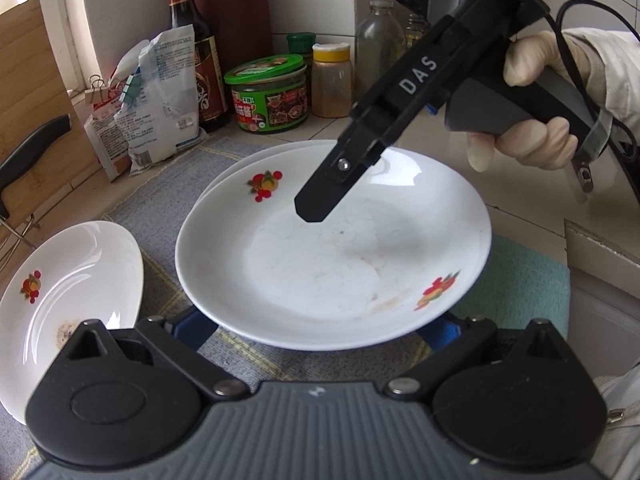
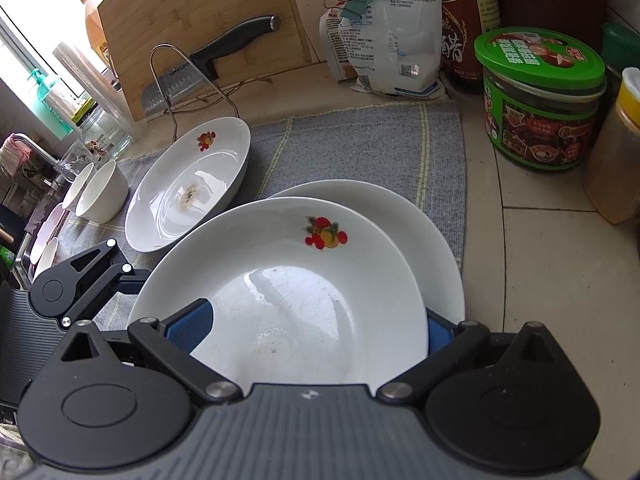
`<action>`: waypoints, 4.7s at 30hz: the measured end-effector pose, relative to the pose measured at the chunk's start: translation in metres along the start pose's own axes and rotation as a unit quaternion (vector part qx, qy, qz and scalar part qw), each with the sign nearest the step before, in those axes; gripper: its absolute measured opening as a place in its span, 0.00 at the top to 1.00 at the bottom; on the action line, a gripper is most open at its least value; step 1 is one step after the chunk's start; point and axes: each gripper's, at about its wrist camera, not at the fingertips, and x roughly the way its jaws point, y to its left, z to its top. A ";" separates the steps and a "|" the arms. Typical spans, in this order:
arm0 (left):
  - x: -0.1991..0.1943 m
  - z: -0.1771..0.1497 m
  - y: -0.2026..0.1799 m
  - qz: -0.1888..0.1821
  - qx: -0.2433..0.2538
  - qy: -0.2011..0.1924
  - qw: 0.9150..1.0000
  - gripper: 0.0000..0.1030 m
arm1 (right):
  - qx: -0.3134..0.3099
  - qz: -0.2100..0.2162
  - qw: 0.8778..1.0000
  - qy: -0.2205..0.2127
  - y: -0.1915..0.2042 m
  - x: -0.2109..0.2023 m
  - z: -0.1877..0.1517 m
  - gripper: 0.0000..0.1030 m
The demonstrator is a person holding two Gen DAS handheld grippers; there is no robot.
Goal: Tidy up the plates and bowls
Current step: 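Lower the held plate onto the other plates with the right gripper, then set the plate flat on the stack and open the right gripper, then reach the right gripper to the stained fruit plate and grasp its rim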
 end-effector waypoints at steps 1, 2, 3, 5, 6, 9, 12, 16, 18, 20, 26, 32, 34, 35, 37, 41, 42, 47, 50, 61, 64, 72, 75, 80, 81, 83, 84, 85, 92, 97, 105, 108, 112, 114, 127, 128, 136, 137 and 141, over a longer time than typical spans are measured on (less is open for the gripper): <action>0.000 -0.001 0.001 0.001 0.000 -0.001 1.000 0.01 | 0.001 -0.001 1.000 0.000 0.000 0.000 0.000 0.00; -0.001 -0.001 0.001 0.002 0.000 -0.003 1.000 0.01 | 0.001 -0.002 1.000 0.000 0.000 0.000 0.000 0.00; -0.001 -0.002 0.002 0.004 0.002 -0.005 1.000 0.01 | 0.002 -0.003 1.000 -0.001 0.000 -0.001 0.000 0.00; -0.003 -0.003 0.002 0.007 0.005 -0.007 1.000 0.01 | 0.004 -0.006 1.000 -0.002 0.000 -0.001 -0.001 0.00; -0.003 -0.004 0.002 0.009 0.006 -0.008 1.000 0.01 | 0.005 -0.008 1.000 -0.002 0.000 -0.002 -0.001 0.00; -0.004 -0.006 0.005 0.010 0.004 -0.010 1.000 0.01 | 0.008 -0.014 1.000 -0.004 -0.001 -0.004 -0.002 0.00; -0.004 -0.007 0.005 0.011 0.005 -0.011 1.000 0.01 | 0.016 -0.012 1.000 -0.007 -0.003 -0.006 -0.003 0.00; -0.004 -0.007 0.005 0.012 0.005 -0.013 1.000 0.01 | 0.018 -0.019 1.000 -0.008 -0.001 -0.008 -0.004 0.00; -0.004 -0.007 0.006 0.012 0.003 -0.012 1.000 0.01 | 0.020 -0.024 0.999 -0.007 0.000 -0.008 -0.005 0.00; -0.005 -0.008 0.007 0.012 0.002 -0.014 1.000 0.01 | 0.022 -0.029 0.999 -0.005 0.001 -0.010 -0.005 0.00; -0.010 -0.009 0.008 0.012 -0.003 -0.021 1.000 0.01 | 0.031 -0.043 0.999 -0.006 0.004 -0.013 -0.006 0.00; -0.009 -0.010 0.011 0.007 -0.007 -0.024 1.000 0.01 | 0.035 -0.059 0.998 -0.008 0.008 -0.017 -0.008 0.00; -0.010 -0.010 0.011 0.006 -0.011 -0.024 1.000 0.00 | 0.038 -0.064 0.997 -0.010 0.010 -0.018 -0.008 0.00; -0.010 -0.010 0.011 0.007 -0.014 -0.024 1.000 0.00 | 0.039 -0.066 0.997 -0.010 0.011 -0.019 -0.008 0.00; -0.010 -0.010 0.012 0.006 -0.018 -0.023 1.000 0.01 | 0.043 -0.072 0.996 -0.012 0.012 -0.021 -0.008 0.00; -0.010 -0.010 0.011 0.007 -0.017 -0.025 1.000 0.01 | 0.048 -0.086 0.995 -0.015 0.015 -0.024 -0.009 0.00; -0.011 -0.010 0.011 0.009 -0.017 -0.025 1.000 0.01 | 0.049 -0.091 0.994 -0.016 0.016 -0.024 -0.010 0.00; -0.012 -0.013 0.013 0.010 -0.019 -0.028 0.999 0.01 | 0.056 -0.117 0.991 -0.014 0.020 -0.025 -0.011 0.00; -0.016 -0.015 0.014 0.010 -0.019 -0.034 0.999 0.01 | 0.060 -0.134 0.989 -0.010 0.021 -0.024 -0.013 0.00; -0.048 -0.023 0.017 0.021 -0.041 -0.061 0.997 0.01 | 0.023 -0.177 0.984 -0.023 0.046 -0.023 -0.016 0.00; -0.064 -0.027 0.024 0.038 -0.057 -0.074 0.995 0.01 | 0.001 -0.184 0.982 -0.039 0.061 -0.023 -0.020 0.00; -0.106 -0.046 0.041 0.117 -0.094 -0.090 0.985 0.01 | -0.052 -0.210 0.973 -0.077 0.115 -0.014 -0.036 0.00; -0.120 -0.057 0.047 0.144 -0.108 -0.085 0.980 0.01 | -0.055 -0.208 0.972 -0.093 0.134 -0.010 -0.044 0.00; -0.142 -0.080 0.058 0.177 -0.134 -0.066 0.973 0.01 | -0.077 -0.208 0.970 -0.100 0.167 0.001 -0.052 0.00; -0.145 -0.085 0.060 0.181 -0.138 -0.064 0.972 0.01 | -0.079 -0.205 0.970 -0.101 0.173 0.003 -0.053 0.00; -0.153 -0.094 0.065 0.186 -0.147 -0.059 0.970 0.01 | -0.081 -0.200 0.971 -0.103 0.183 0.007 -0.055 0.00; -0.156 -0.098 0.067 0.184 -0.151 -0.058 0.969 0.01 | -0.078 -0.199 0.971 -0.103 0.189 0.009 -0.056 0.00; -0.159 -0.101 0.069 0.181 -0.155 -0.058 0.970 0.01 | -0.075 -0.200 0.972 -0.102 0.193 0.011 -0.057 0.00; -0.162 -0.111 0.074 0.180 -0.163 -0.052 0.969 0.01 | -0.061 -0.203 0.971 -0.110 0.217 0.020 -0.066 0.00; -0.152 -0.109 0.074 0.195 -0.177 -0.047 0.964 0.01 | -0.067 -0.179 0.976 -0.103 0.217 0.027 -0.063 0.00; -0.119 -0.094 0.072 0.230 -0.210 -0.014 0.950 0.01 | -0.109 -0.138 0.980 -0.095 0.192 0.033 -0.035 0.00; -0.105 -0.085 0.073 0.240 -0.218 0.004 0.946 0.01 | -0.126 -0.122 0.980 -0.094 0.179 0.034 -0.021 0.00; -0.085 -0.078 0.072 0.245 -0.222 0.019 0.943 0.01 | -0.134 -0.092 0.983 -0.088 0.160 0.037 -0.003 0.00; -0.076 -0.076 0.072 0.247 -0.221 0.032 0.943 0.01 | -0.138 -0.075 0.984 -0.082 0.152 0.041 0.006 0.00; -0.040 -0.075 0.090 0.190 -0.225 0.033 0.955 0.01 | -0.137 -0.058 0.988 -0.037 0.133 0.070 0.040 0.00; -0.037 -0.074 0.092 0.186 -0.226 0.032 0.956 0.01 | -0.138 -0.057 0.988 -0.033 0.133 0.071 0.041 0.00; -0.030 -0.072 0.103 0.171 -0.228 0.019 0.958 0.01 | -0.131 -0.048 0.990 0.002 0.125 0.093 0.060 0.00; -0.029 -0.071 0.104 0.170 -0.226 0.018 0.959 0.01 | -0.131 -0.050 0.990 0.006 0.124 0.097 0.063 0.00; -0.026 -0.069 0.110 0.165 -0.220 0.015 0.961 0.00 | -0.134 -0.049 0.990 0.022 0.123 0.110 0.075 0.00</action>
